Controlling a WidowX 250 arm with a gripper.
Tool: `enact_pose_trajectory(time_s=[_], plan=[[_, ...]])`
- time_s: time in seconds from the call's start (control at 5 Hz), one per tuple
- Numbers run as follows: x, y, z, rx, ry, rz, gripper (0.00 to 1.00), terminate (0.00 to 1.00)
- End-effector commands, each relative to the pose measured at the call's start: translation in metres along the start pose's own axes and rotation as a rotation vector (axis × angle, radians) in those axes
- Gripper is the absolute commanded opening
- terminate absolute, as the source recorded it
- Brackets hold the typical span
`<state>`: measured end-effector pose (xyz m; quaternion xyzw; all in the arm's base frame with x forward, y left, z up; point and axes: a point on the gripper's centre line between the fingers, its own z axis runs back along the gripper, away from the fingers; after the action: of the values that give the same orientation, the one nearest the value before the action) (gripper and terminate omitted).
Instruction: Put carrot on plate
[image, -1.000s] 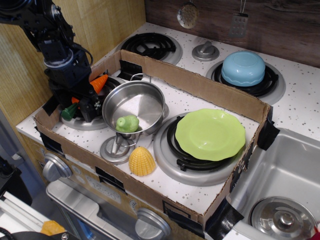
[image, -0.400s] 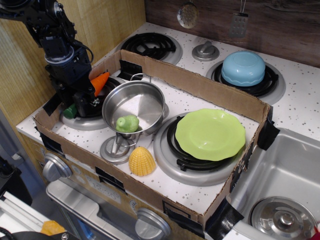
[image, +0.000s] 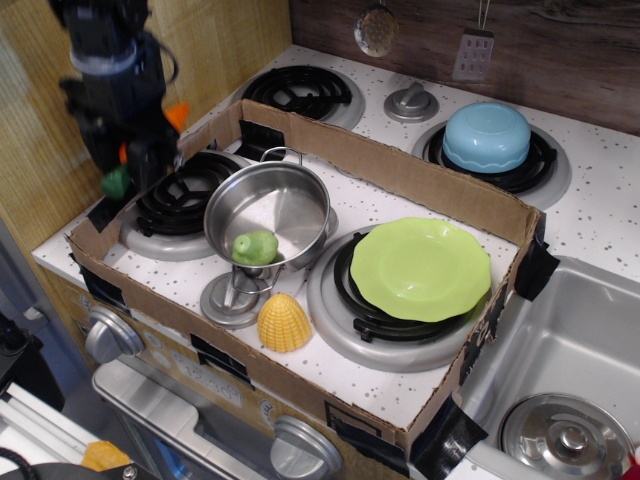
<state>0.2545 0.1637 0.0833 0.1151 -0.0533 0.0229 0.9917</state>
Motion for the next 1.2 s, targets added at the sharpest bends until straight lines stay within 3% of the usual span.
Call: enact_pose_trajectory(time_s=[0.0,0.6,1.0], plan=[[0.021,-0.06,0.067,-0.06,0.028,0.174,0.0,0.0],[0.035,-0.183,0.053,-0.284,0.017,0.164,0.0,0.0],[0.029,-0.201,0.008,-0.362,-0.011,0.199,0.0,0.0]])
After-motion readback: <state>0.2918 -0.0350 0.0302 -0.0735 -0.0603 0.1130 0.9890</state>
